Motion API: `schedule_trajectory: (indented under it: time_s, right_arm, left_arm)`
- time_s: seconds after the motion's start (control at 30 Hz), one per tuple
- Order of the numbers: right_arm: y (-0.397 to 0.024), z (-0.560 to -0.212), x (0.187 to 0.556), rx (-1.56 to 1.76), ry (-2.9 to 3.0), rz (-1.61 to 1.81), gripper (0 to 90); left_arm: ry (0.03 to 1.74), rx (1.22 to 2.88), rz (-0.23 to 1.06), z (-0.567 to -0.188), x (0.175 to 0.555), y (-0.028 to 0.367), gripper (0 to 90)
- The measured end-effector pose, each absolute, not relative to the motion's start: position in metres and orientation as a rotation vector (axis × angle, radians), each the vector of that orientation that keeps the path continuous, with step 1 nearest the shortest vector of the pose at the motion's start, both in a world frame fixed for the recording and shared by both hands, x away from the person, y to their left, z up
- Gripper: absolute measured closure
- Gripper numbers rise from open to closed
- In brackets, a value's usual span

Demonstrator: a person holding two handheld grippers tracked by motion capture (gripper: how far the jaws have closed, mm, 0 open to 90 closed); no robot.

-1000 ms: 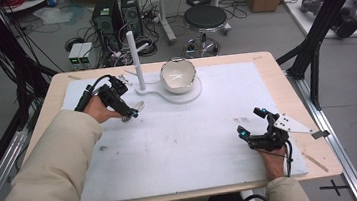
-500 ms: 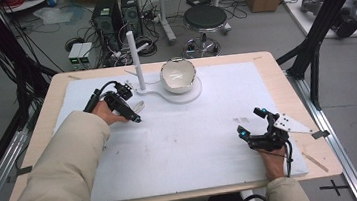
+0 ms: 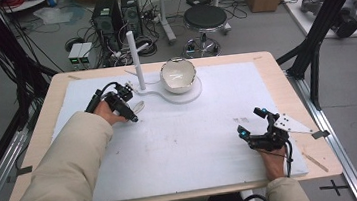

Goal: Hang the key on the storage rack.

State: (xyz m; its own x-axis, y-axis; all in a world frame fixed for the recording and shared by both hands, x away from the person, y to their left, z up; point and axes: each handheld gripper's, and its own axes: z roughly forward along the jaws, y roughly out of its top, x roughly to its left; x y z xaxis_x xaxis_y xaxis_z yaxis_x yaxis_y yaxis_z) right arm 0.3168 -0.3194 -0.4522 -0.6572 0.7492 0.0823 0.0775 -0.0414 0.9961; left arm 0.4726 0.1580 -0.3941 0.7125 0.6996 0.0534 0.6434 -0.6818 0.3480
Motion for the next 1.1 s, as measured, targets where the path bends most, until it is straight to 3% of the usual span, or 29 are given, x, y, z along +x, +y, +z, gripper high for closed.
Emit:
schedule_trajectory:
  time_s: [0.57,1.1]
  right_arm:
    - [-0.319,-0.452,0.317,0.883,1.734,1.754,0.5]
    - [-0.319,-0.452,0.316,0.883,1.735,1.749,0.5]
  left_arm:
    - [1.124,2.662,0.242,-0.399,0.476,0.154,59.6]
    - [1.120,2.711,0.322,-0.403,0.477,0.145,80.5]
